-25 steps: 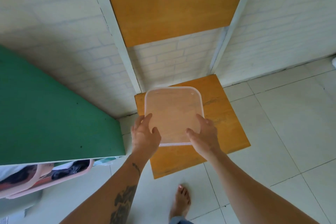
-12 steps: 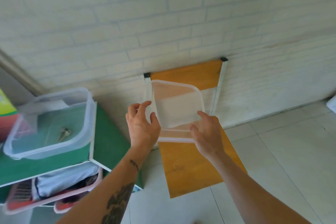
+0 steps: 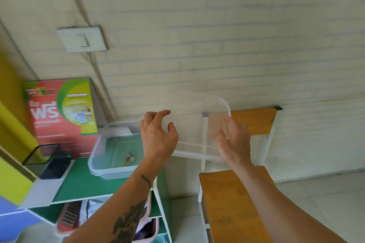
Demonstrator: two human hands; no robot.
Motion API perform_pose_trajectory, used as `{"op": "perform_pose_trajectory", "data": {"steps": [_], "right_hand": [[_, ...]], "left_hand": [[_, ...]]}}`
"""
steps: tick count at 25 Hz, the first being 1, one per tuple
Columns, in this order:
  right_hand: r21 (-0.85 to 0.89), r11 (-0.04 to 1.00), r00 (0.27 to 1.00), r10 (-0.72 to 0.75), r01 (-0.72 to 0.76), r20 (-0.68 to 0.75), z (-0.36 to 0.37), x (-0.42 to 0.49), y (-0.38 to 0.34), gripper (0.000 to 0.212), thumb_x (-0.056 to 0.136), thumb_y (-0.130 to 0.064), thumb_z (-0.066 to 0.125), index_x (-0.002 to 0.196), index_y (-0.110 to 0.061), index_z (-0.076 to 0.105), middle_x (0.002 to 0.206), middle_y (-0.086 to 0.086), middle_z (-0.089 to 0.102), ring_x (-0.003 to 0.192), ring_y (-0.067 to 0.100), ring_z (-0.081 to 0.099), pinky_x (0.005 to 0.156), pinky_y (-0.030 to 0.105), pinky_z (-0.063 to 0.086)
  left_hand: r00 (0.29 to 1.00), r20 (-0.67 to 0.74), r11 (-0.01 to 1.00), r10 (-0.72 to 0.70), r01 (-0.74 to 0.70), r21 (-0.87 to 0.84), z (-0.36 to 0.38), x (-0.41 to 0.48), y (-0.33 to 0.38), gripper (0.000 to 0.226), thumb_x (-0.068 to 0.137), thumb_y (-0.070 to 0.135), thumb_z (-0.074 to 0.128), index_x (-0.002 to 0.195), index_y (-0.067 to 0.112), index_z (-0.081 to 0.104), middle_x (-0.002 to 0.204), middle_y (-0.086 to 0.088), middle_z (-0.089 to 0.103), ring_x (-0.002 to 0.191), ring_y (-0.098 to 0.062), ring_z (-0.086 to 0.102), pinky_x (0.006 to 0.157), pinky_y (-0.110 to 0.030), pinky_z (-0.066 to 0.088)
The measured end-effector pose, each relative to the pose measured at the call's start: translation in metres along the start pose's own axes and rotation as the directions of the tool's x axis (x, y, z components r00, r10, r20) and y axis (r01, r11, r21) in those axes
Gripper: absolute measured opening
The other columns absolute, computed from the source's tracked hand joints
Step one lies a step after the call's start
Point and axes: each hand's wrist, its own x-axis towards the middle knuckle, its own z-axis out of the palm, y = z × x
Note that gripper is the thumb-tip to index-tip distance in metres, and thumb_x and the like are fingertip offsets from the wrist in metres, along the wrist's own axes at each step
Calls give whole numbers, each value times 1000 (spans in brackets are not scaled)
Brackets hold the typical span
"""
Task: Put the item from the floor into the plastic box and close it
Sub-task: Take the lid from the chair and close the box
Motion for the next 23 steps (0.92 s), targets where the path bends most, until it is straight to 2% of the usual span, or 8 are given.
{"op": "perform_pose_trajectory", "data": {"steps": [5,7,9,12,16,21,23], "right_hand": [[4,998,997,-64,64,51,82,-20,-75,47,91,-29,54,137,-25,44,127,7,39,120,25,44,96,31,36],[-15,998,993,-60,62,103,112,-29,-97,51,91,-30,53,140,-27,39,134,6,35,125,25,41,99,34,39],[-57,997,984,-50,60,169,138,-38,-110,55,92,-29,52,145,-25,35,146,6,29,134,26,35,105,37,36],[-99,993,965,-29,57,260,160,-47,-116,57,94,-29,50,148,-23,31,152,6,25,137,25,34,106,36,36],[-143,990,931,51,1,362,179,-51,-113,59,94,-29,50,149,-23,29,148,6,29,130,24,42,102,35,41],[-209,977,919,50,36,391,190,-52,-112,59,94,-24,51,149,-21,28,143,7,31,120,23,47,88,27,42],[-218,975,915,50,42,400,194,-49,-114,60,94,-23,50,150,-21,27,146,7,29,122,24,47,90,28,43]], "left_hand": [[998,-15,997,-66,67,29,-72,39,-73,37,88,15,60,123,22,66,114,-4,53,112,-26,51,101,-36,42],[995,17,994,-94,93,62,-93,49,-103,38,89,15,60,126,21,65,117,-5,54,113,-27,51,101,-36,41],[990,44,986,-135,129,104,-108,56,-130,39,88,16,61,127,20,64,118,-7,54,112,-28,51,100,-38,43],[981,81,978,-174,163,132,-119,56,-156,39,88,19,62,127,19,64,117,-7,53,109,-30,53,101,-43,46],[965,138,966,-225,202,161,-118,50,-182,41,89,21,61,130,18,61,120,-8,52,114,-29,49,104,-42,43],[929,210,940,-303,255,227,-112,43,-195,45,93,25,57,138,21,51,125,-6,49,119,-26,42,103,-41,42],[932,205,939,-299,249,237,-112,45,-199,46,94,26,56,139,22,50,125,-6,50,119,-26,42,103,-41,42]]}}
